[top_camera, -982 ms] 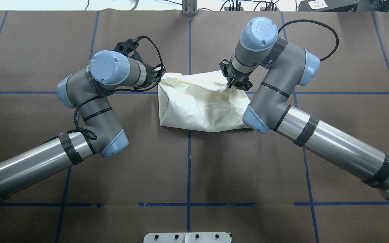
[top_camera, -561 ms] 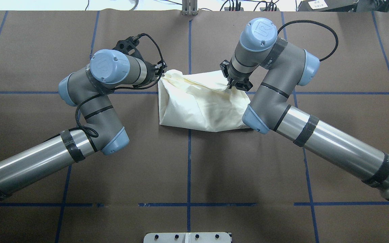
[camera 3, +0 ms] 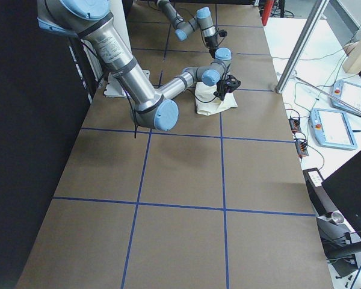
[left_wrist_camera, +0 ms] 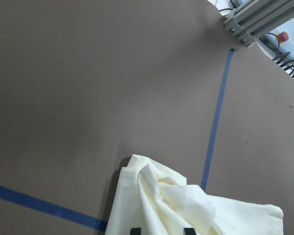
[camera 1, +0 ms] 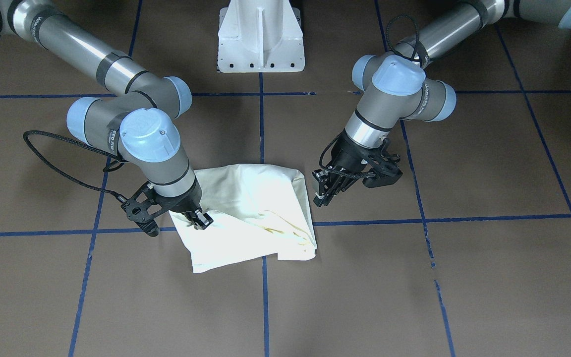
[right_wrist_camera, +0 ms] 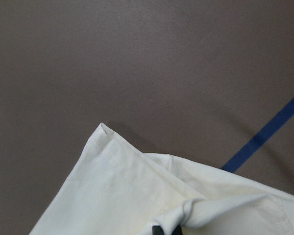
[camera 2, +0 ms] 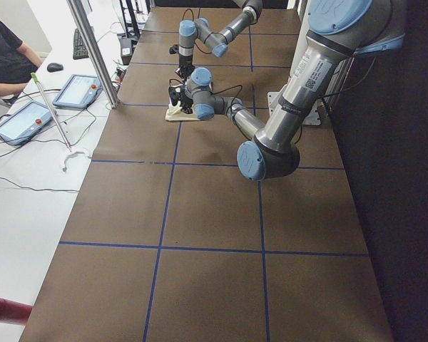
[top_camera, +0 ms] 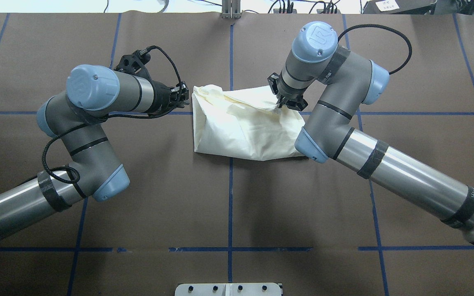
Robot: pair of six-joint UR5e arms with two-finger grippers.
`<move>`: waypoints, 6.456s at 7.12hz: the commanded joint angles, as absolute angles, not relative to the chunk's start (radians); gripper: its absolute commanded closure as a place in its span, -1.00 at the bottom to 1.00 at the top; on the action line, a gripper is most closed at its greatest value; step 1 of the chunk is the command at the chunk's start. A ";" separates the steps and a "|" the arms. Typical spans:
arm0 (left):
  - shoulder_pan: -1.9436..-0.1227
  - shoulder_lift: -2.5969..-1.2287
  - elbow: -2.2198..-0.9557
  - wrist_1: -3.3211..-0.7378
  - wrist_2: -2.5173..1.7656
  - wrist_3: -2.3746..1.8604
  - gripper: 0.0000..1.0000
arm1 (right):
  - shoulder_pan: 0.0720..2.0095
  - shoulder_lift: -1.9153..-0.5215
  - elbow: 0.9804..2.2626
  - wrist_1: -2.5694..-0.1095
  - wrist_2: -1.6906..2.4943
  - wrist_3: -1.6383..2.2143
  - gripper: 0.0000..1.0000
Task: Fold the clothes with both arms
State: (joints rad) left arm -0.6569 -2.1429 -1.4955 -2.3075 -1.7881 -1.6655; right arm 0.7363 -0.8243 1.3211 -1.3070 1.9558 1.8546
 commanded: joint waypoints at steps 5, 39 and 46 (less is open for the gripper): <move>-0.552 -2.126 -1.447 -2.466 -1.789 -1.674 1.00 | 0.736 -0.818 1.324 -1.307 1.956 1.856 1.00; -0.540 -2.273 -1.226 -2.488 -1.718 -1.680 1.00 | 0.811 -0.632 0.938 -1.141 1.894 1.408 1.00; -0.639 -2.136 -1.432 -2.433 -1.820 -1.579 1.00 | 1.020 -0.802 1.094 -1.152 2.148 1.238 1.00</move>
